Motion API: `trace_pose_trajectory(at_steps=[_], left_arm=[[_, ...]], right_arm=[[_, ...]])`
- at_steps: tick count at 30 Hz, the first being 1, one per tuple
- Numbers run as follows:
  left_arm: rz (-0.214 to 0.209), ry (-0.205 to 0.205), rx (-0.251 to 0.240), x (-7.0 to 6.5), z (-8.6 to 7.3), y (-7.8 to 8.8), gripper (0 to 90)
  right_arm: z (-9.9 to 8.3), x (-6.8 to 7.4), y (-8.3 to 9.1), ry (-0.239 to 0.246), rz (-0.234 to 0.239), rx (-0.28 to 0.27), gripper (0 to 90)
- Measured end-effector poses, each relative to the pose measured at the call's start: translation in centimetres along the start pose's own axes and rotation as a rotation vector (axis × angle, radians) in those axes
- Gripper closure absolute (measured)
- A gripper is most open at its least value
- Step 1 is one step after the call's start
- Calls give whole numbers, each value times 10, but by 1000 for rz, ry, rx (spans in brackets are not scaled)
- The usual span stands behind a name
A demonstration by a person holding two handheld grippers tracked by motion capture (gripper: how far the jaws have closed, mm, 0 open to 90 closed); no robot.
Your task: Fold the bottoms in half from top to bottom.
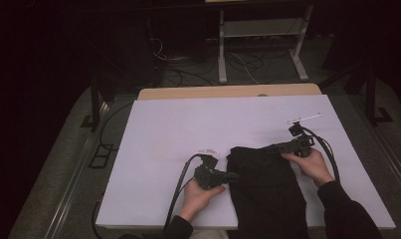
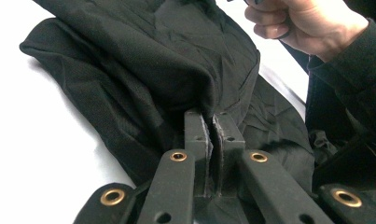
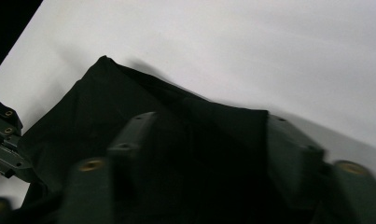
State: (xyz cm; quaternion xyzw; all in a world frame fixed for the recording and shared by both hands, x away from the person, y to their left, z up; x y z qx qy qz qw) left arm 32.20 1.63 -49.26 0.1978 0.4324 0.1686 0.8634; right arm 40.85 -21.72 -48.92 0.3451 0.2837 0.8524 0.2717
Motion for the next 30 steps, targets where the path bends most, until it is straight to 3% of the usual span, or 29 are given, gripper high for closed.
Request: trace_pose_trajectory(at_steps=[10, 18, 30], left_arm=[[2, -4, 2, 0, -1, -2, 849], [9, -9, 8, -1, -2, -4, 849], [4, -26, 9, -4, -3, -7, 847]], right_arm=[[1, 9, -1, 10, 7, 4, 810], [4, 19, 8, -52, 47, -36, 841], [6, 44, 26, -79, 69, -108, 843]])
Point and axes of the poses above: each handheld gripper's, and its own axes: y roughly backward along the jaws, z roughly out of its top, x roughly to its left, the point moved 6 cm from there along -y, roughly forward along the jaws, and after that the axes turned 9 degrees about y, right-handed, at the moved point
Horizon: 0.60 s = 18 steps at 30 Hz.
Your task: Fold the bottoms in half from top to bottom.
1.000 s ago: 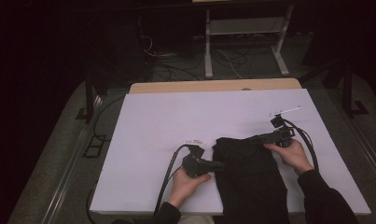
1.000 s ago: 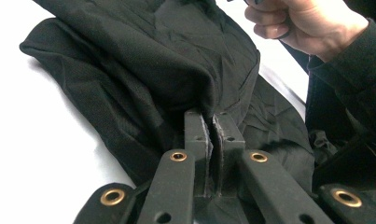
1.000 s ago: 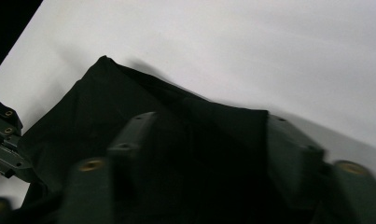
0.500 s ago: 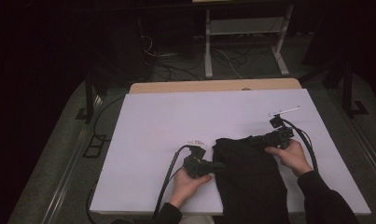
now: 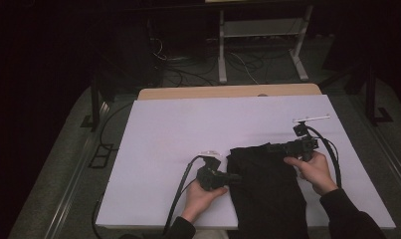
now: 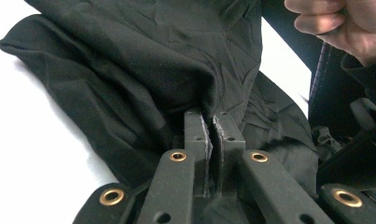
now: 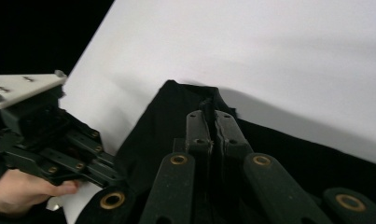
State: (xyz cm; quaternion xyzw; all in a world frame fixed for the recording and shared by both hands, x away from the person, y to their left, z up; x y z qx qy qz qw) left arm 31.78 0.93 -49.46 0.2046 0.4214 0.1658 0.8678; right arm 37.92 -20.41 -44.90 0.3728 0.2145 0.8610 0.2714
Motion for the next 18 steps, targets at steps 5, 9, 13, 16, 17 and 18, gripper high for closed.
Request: trace_pose_trajectory(at_steps=[5, 9, 13, 16, 17, 18], left_arm=[[4, -3, 3, 0, 0, 0, 846], [5, -7, 1, 0, 0, -1, 845], [7, -12, 1, -1, 0, -2, 845], [9, -15, -1, -2, 0, -2, 843], [11, -16, -2, -2, 0, -2, 842], [14, -19, -2, -2, 0, -2, 841]], right_arm=[[-1, 12, 6, -2, 19, -19, 843], [-2, 23, 13, 8, 31, -28, 843], [-6, 29, 19, -1, 36, -40, 843], [-9, 33, 23, -9, 43, -54, 843], [-10, 34, 24, -7, 44, -58, 843], [-11, 35, 25, -3, 49, -61, 843]])
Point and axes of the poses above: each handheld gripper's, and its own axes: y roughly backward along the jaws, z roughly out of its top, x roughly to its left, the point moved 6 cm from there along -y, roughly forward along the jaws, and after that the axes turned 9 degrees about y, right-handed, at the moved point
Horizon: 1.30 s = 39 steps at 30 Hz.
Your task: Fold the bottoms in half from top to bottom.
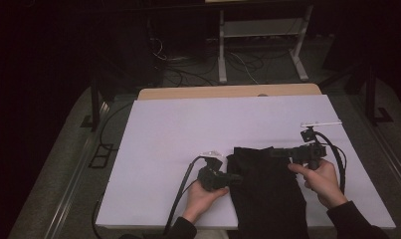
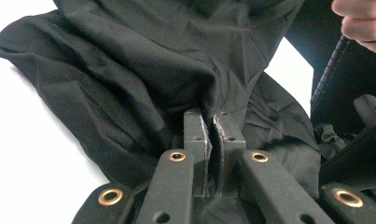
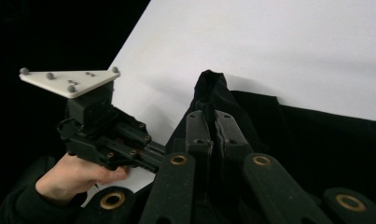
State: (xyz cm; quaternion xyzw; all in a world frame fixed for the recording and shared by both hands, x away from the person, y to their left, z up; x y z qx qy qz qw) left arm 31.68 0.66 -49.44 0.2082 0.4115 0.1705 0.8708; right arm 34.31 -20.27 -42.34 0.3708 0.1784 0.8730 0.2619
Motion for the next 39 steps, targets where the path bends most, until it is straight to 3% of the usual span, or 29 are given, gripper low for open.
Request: trace_pose_trajectory(at_steps=[8, 12, 16, 22, 28, 35, 39], left_arm=[[9, -15, -2, 0, 0, 1, 834], [38, -50, 1, -1, 4, 6, 813], [64, -67, -33, -3, 11, 15, 697], [63, -58, -101, -1, 24, 32, 568], [67, -40, -188, 4, 39, 47, 540], [104, -57, -205, 7, 50, 48, 532], [113, -46, -213, 12, 53, 48, 533]], right_arm=[[-15, 14, 9, 19, 36, -22, 843], [-25, 16, 13, 11, 49, -26, 842], [-30, 18, 18, 12, 48, -37, 843], [-37, 24, 24, 21, 63, -40, 843], [-49, 32, 29, 65, 84, -21, 842], [-62, 36, 37, 56, 97, -12, 842], [-67, 39, 41, 59, 102, -15, 842]])
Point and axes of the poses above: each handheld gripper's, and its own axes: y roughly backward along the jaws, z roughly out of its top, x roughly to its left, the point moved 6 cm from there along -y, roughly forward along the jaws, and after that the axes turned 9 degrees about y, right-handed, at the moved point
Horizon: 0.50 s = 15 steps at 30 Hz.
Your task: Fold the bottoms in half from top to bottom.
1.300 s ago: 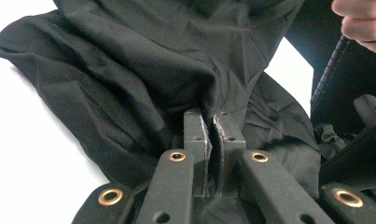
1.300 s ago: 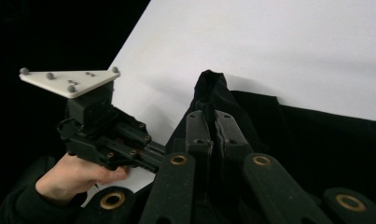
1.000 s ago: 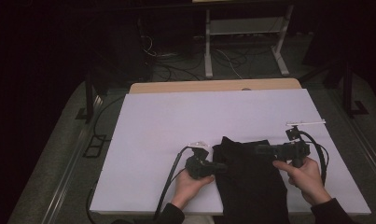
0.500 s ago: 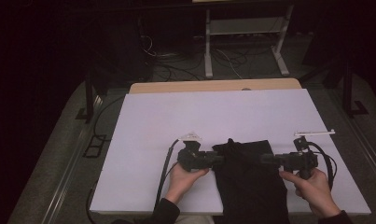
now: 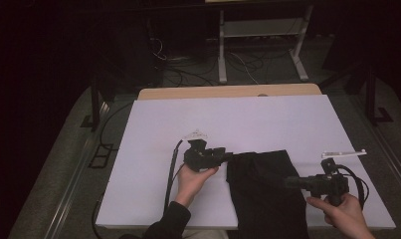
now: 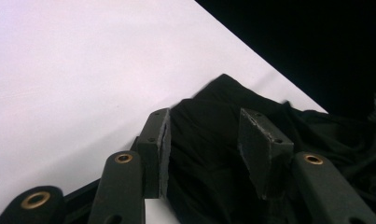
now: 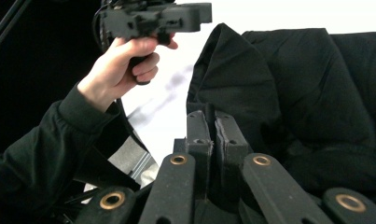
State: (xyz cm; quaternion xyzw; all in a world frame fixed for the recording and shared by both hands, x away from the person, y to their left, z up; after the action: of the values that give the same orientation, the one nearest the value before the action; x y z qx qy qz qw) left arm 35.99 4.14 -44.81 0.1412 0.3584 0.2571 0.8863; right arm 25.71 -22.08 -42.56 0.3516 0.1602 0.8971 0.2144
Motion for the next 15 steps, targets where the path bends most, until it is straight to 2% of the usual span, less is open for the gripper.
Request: trace_pose_trajectory(at_steps=[5, 15], left_arm=[[12, -3, 7, 3, -1, -1, 533], [10, -14, 21, 3, -3, -3, 533]], right_arm=[[-9, 7, 1, 9, 18, 13, 842], [-28, 13, 3, 44, 46, 66, 840]])
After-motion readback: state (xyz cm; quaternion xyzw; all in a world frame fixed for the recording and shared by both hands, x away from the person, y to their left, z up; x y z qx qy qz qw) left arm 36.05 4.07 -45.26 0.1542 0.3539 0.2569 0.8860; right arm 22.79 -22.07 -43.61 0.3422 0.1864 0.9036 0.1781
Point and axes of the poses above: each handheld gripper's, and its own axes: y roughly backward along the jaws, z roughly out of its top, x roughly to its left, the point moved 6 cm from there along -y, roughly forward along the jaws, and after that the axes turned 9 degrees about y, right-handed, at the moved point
